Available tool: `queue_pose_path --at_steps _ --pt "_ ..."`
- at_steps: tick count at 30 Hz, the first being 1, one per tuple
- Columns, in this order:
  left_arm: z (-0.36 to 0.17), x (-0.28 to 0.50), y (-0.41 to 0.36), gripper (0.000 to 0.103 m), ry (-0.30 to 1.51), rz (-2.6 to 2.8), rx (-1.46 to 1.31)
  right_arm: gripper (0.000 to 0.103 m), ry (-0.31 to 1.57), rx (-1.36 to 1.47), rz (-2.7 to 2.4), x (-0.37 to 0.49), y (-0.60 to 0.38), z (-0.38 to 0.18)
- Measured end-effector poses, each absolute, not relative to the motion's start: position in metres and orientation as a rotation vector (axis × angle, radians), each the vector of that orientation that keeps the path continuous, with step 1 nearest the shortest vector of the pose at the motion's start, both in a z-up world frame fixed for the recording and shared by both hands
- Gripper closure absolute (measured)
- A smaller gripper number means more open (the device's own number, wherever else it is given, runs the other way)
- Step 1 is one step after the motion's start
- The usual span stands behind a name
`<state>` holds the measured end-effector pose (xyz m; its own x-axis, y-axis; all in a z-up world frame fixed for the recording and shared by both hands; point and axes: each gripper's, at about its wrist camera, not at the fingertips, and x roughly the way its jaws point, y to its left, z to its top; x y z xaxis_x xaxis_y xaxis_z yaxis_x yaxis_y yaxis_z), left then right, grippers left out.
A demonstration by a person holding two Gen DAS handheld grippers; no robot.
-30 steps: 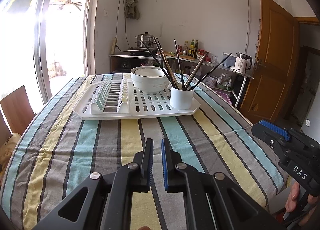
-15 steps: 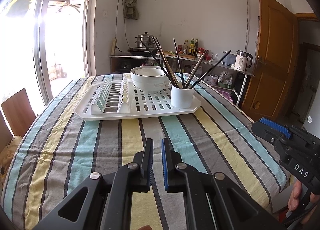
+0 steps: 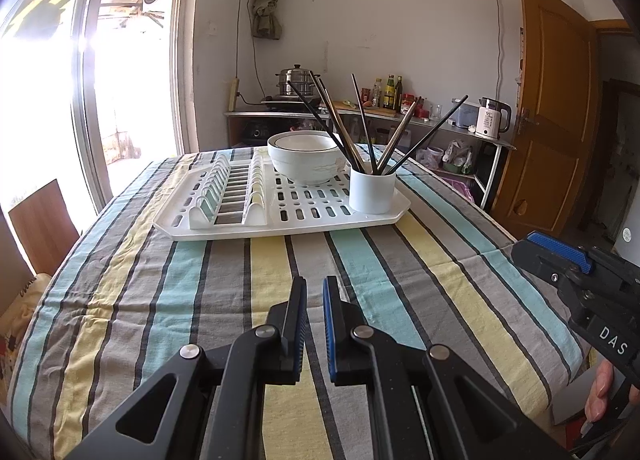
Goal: Organize utensils
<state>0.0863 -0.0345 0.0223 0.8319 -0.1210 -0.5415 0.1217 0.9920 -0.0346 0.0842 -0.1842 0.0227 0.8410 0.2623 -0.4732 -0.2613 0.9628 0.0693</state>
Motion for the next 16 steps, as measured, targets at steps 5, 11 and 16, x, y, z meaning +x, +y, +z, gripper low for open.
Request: queue_pose_path --at_steps 5,11,16 --pt "0.0216 0.0843 -0.0361 0.096 0.56 -0.115 0.014 0.077 0.502 0.002 0.278 0.0842 -0.1843 0.0225" --pt "0.0203 0.083 -0.0363 0.096 0.554 -0.122 0.008 0.077 0.502 0.002 0.277 0.0837 -0.1845 0.0229" --pt "0.0191 0.0843 -0.0356 0.096 0.565 -0.132 -0.005 0.077 0.502 0.001 0.278 0.0838 -0.1845 0.0228"
